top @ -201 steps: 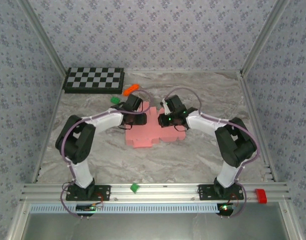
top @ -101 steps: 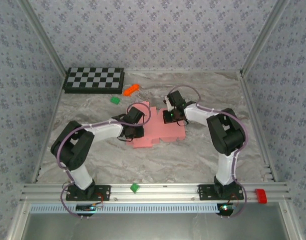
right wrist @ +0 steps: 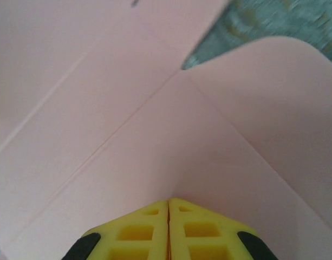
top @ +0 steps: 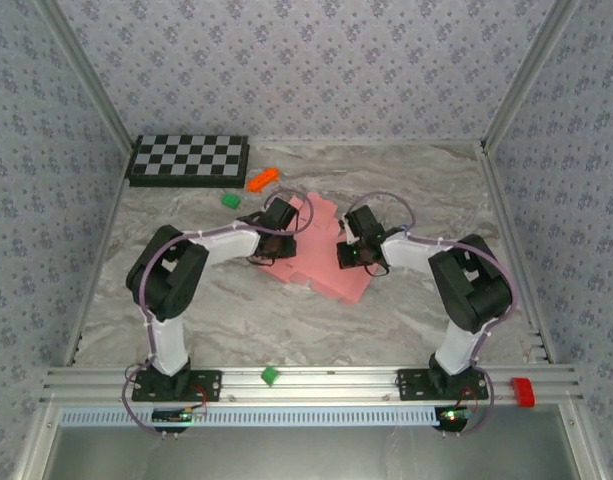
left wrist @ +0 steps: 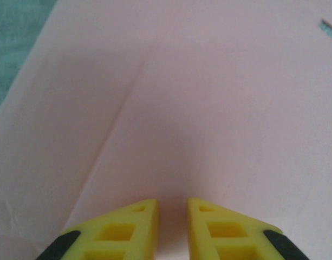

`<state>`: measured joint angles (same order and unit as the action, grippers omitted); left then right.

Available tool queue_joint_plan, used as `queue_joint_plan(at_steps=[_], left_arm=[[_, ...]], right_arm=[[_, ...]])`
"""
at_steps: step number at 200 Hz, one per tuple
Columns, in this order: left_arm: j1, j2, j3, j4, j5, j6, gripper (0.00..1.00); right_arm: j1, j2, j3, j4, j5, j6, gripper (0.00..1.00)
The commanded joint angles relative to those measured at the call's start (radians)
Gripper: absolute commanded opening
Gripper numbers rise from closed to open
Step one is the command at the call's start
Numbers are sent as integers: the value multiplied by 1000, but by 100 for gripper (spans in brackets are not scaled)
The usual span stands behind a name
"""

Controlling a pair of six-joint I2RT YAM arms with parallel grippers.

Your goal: Fold the paper box

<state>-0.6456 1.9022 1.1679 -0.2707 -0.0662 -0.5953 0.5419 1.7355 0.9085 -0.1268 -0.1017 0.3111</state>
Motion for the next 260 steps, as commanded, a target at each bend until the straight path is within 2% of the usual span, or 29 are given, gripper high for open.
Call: queue_joint_plan(at_steps=[1, 33, 45, 88, 113, 150, 167, 180, 196, 227, 260], left_arm=[[0, 84, 50, -38, 67, 70, 24], [13, 136, 132, -39, 149, 122, 29], [13, 153, 159, -45, 165, 137, 34], [13, 209, 248, -56, 224, 176, 36], [13, 200, 295, -91, 221, 192, 36], [20, 115, 301, -110, 179, 196, 42], [35, 80, 299, -111, 152, 188, 43], [48, 63, 301, -108, 145, 184, 49], [65, 55, 314, -119, 127, 178, 50], [88, 76, 348, -123, 90, 176, 61], [118, 153, 437, -168, 64, 166, 63]], right_arm=[[77, -1, -67, -47, -75, 72, 9], [155, -23, -96, 18, -79, 148, 9], [182, -21, -99, 43, -65, 174, 10], [255, 1, -82, 133, -58, 244, 10], [274, -42, -71, 144, -8, 261, 10], [234, -102, -34, 102, 20, 232, 11], [196, -94, 2, 78, 14, 211, 11], [168, -80, 30, 64, 4, 200, 10], [132, -58, 61, 64, -3, 188, 10], [66, 26, 144, 51, -40, 173, 9], [39, 118, 218, 61, -84, 158, 6]])
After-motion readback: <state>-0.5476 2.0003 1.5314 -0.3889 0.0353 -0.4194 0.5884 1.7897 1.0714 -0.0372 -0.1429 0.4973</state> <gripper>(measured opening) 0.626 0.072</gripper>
